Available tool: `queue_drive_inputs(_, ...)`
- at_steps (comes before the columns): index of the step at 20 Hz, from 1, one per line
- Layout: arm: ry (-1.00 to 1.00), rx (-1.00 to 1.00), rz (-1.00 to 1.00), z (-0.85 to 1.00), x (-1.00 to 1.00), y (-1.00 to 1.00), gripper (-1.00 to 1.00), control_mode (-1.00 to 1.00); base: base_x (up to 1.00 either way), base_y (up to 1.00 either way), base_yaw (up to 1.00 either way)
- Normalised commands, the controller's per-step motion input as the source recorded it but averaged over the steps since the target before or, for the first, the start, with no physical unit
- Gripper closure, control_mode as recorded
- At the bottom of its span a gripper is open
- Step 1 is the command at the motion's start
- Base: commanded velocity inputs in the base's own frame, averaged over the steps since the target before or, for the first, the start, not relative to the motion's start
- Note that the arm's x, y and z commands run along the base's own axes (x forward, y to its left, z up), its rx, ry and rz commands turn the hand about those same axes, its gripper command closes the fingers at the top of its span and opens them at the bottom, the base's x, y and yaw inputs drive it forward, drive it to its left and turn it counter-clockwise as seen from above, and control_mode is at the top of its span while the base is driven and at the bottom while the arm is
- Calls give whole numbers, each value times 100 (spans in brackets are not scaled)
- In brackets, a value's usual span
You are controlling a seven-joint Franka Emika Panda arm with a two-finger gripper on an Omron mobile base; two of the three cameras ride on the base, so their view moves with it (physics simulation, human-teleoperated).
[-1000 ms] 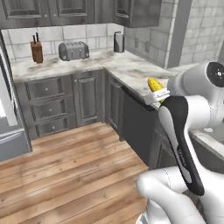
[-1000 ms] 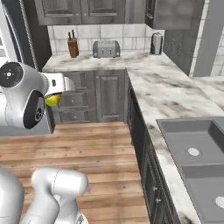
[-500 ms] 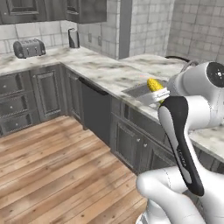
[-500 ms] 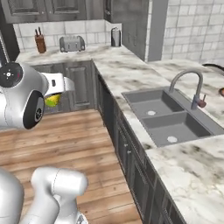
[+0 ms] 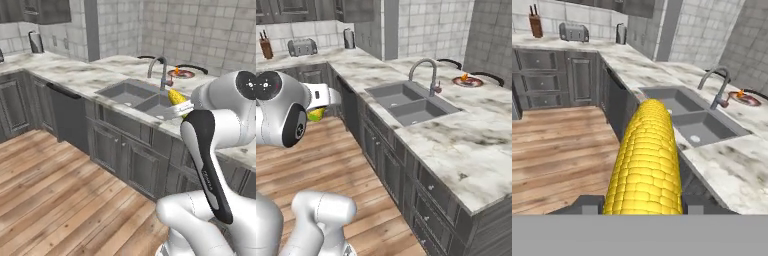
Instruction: Take the cheese, steak, and corn from the fridge and place them on the plate on the dining counter to create an appetizer plate.
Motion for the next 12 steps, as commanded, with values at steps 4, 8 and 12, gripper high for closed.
queue_drive_inputs(4,0,0,0,0,0,0,100,100,-100,-10,-34)
queue_drive_inputs(8,0,0,0,0,0,0,100,100,-100,-36,-33)
queue_drive_inputs(12,0,0,0,0,0,0,100,100,-88,-96,-32)
